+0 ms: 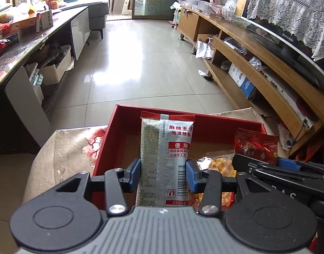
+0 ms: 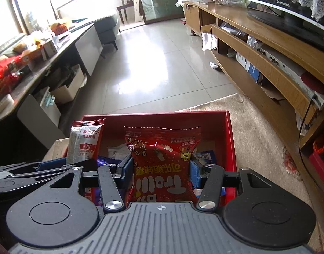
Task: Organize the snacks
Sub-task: 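Carry both packs into the red box and open both tools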
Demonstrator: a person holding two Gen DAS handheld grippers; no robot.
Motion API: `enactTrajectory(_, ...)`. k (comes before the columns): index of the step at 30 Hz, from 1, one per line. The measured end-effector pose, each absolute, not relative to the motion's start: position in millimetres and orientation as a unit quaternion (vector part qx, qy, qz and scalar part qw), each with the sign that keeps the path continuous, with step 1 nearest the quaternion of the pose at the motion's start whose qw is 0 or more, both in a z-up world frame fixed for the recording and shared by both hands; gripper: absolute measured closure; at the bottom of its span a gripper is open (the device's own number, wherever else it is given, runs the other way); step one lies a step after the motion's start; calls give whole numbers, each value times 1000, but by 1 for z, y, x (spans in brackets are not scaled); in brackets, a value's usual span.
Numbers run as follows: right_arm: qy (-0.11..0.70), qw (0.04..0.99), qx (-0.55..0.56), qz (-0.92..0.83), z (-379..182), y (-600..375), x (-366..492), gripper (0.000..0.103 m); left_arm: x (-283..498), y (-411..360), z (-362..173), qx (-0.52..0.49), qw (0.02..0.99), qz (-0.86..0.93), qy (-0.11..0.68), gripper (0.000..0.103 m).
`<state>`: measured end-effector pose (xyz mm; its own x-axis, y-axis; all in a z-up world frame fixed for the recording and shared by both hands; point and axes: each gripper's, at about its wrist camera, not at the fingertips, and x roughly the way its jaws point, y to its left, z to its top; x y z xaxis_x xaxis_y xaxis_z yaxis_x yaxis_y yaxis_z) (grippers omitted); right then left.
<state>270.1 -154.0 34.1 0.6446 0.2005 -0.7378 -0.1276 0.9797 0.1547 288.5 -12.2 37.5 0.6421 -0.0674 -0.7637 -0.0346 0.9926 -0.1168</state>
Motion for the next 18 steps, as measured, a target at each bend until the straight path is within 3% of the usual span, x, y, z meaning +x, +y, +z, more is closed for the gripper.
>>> enactTrajectory(18,425,900,19,89,15,-145,290,42,310,-13,12,-50,895,17,442,63)
